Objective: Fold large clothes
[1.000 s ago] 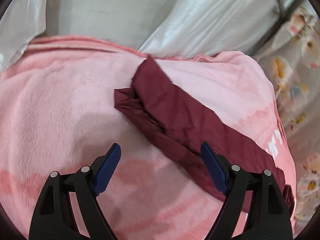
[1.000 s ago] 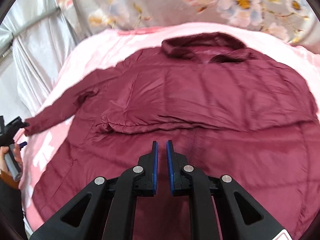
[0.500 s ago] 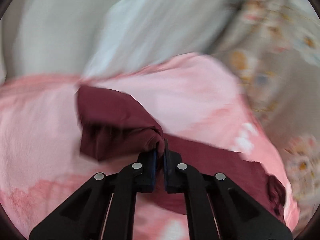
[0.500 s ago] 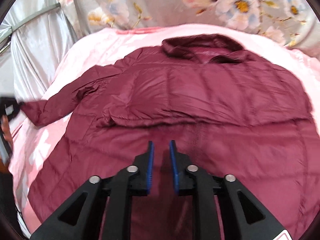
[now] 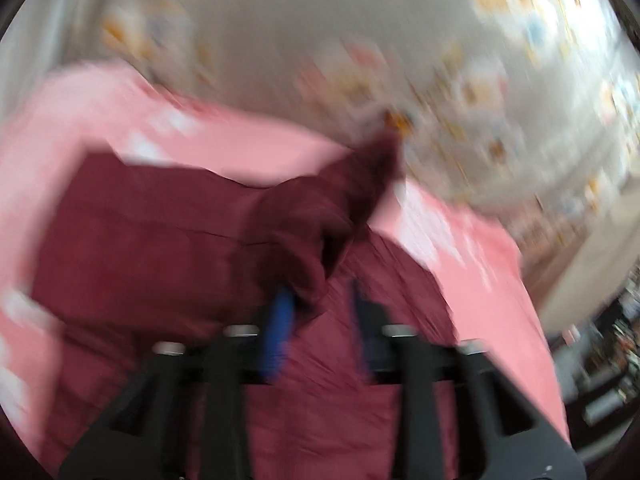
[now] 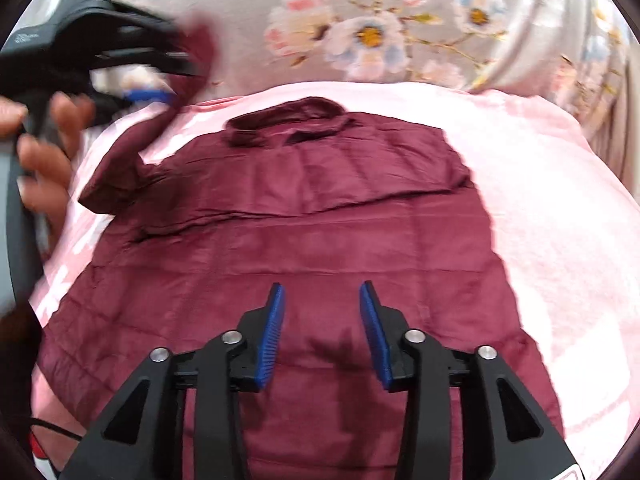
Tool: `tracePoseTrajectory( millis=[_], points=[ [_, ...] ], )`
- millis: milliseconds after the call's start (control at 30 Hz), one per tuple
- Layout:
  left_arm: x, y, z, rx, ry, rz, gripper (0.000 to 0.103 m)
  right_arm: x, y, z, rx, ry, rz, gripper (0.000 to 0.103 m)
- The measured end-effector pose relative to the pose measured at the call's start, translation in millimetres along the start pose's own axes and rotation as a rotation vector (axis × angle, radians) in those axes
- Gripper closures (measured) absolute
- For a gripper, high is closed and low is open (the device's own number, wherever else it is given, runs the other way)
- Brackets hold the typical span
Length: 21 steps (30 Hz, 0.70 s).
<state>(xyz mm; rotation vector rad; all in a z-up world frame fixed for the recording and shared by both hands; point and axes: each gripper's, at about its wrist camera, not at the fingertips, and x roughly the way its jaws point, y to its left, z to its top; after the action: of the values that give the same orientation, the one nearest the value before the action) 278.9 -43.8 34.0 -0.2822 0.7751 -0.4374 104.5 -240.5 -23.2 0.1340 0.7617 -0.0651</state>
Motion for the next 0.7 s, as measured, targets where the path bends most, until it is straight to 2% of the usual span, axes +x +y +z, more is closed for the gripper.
tracePoseTrajectory(
  millis=[33,100,167,300,367,500,633,700],
  points=[
    [16,-12,-14,-0.009,0.035,-0.032,0.041,1,-10,0,0.019,0.001,-0.010,0.059],
    [25,-20,-30,-0.020,0.043,-0.043,0.031,4,-21,1,0.044,0.000,-0.019,0.053],
    [21,-17,-40,-0.029,0.028,-0.053,0.017,5,-30,4,0.059,-0.007,-0.023,0.053],
    [-8,28,-35,-0.080,-0.045,-0.022,0.016,12,-33,24,0.068,-0.030,-0.001,0.049],
    [-30,69,-29,-0.166,-0.080,0.001,0.016,21,-32,38,0.087,-0.030,0.031,0.049],
    [-49,157,-14,-0.367,-0.122,0.052,0.017,52,-25,64,0.145,0.003,0.117,0.049],
    [-53,231,-13,-0.569,-0.122,0.033,0.020,86,-21,77,0.242,0.058,0.187,0.048],
    [-53,250,-16,-0.617,-0.122,0.024,0.022,103,-19,79,0.277,0.085,0.199,0.049]
  ],
)
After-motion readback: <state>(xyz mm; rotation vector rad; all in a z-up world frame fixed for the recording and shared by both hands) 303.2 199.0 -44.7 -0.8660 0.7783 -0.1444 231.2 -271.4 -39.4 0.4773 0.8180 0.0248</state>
